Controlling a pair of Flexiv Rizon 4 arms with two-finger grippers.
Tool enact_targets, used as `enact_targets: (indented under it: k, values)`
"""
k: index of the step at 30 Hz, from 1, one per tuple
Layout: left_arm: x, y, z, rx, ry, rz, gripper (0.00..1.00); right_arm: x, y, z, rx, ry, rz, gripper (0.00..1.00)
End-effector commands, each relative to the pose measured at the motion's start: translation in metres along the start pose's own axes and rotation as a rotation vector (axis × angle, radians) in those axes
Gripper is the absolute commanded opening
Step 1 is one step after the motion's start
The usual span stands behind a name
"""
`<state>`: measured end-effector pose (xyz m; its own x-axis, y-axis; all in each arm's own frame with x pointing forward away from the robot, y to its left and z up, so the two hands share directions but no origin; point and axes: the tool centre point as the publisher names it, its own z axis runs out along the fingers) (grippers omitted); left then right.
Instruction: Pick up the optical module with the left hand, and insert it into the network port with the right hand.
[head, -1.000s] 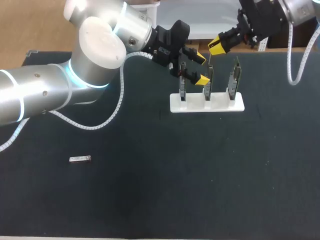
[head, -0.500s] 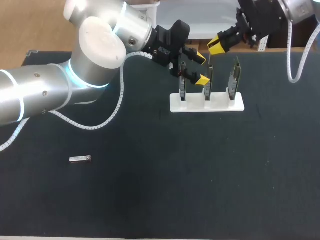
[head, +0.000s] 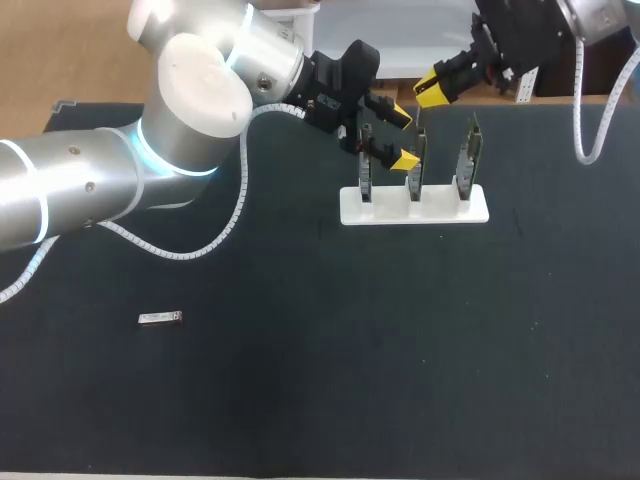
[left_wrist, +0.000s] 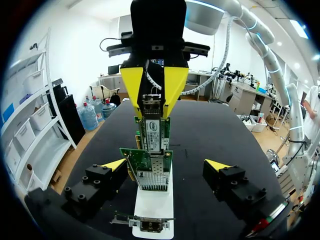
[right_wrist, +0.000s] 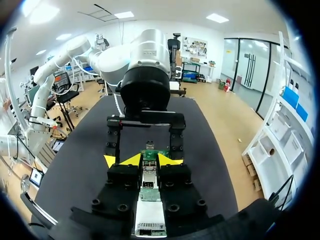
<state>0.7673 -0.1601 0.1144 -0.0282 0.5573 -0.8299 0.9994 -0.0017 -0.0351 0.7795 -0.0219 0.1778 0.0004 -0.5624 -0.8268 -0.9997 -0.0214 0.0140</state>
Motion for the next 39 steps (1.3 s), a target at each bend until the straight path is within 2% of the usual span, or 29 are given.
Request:
enact_targets:
  k: [1,39]
  values:
    - [-0.001,0.003,0.001,0.005,0.005,-0.002,1.00,0.000,0.003,0.000,0.005,0.001,0.001,0.00]
    - [-0.001,0.003,0.001,0.005,0.005,-0.002,1.00,0.013,0.007,0.007,0.003,0.044,0.011,0.00]
